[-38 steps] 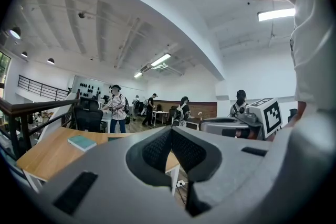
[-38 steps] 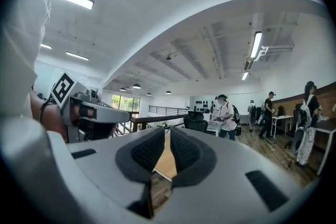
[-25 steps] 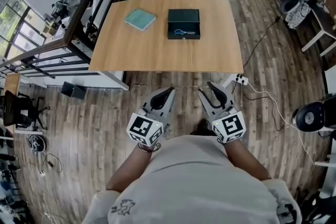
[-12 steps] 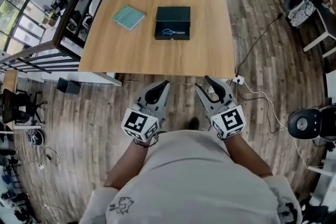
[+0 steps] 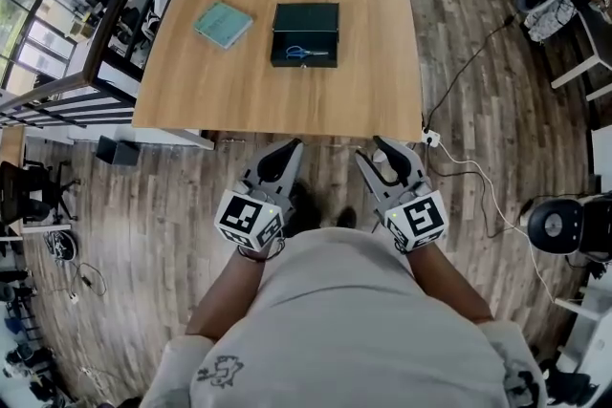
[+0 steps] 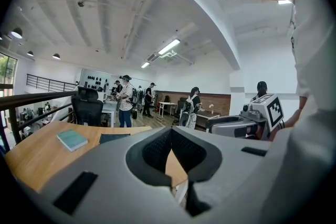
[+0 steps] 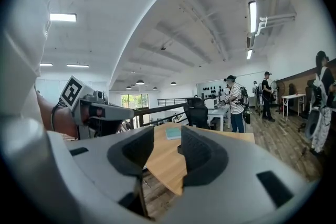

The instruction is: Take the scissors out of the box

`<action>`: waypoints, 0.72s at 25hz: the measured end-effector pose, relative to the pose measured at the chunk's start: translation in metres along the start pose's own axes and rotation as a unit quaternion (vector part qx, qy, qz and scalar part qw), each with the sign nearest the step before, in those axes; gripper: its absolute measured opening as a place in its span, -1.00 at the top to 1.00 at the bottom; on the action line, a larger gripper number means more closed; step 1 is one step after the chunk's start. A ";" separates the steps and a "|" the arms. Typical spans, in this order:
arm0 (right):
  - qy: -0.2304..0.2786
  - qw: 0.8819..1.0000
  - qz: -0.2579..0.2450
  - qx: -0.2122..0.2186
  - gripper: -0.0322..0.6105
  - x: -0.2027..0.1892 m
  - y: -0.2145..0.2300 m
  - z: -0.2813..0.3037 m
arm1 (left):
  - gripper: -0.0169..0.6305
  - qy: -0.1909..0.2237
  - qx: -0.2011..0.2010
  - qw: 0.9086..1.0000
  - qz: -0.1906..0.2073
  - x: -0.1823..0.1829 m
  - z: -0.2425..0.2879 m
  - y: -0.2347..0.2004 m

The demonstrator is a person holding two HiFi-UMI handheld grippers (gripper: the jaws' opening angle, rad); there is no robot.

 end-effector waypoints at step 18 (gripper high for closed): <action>-0.017 1.000 -0.012 -0.004 0.37 0.030 0.011 0.105 | 0.93 0.005 -0.015 1.000 -0.008 0.011 0.031 -0.113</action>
Point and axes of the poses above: the fingertips, and each gripper's own axes: z forward along the fingers, y to its right, x out of its top, the point moved 10 cm from there along -z, backward along the fingers, and after that the axes turned 8 degrees about -y, right-handed, at the moved point
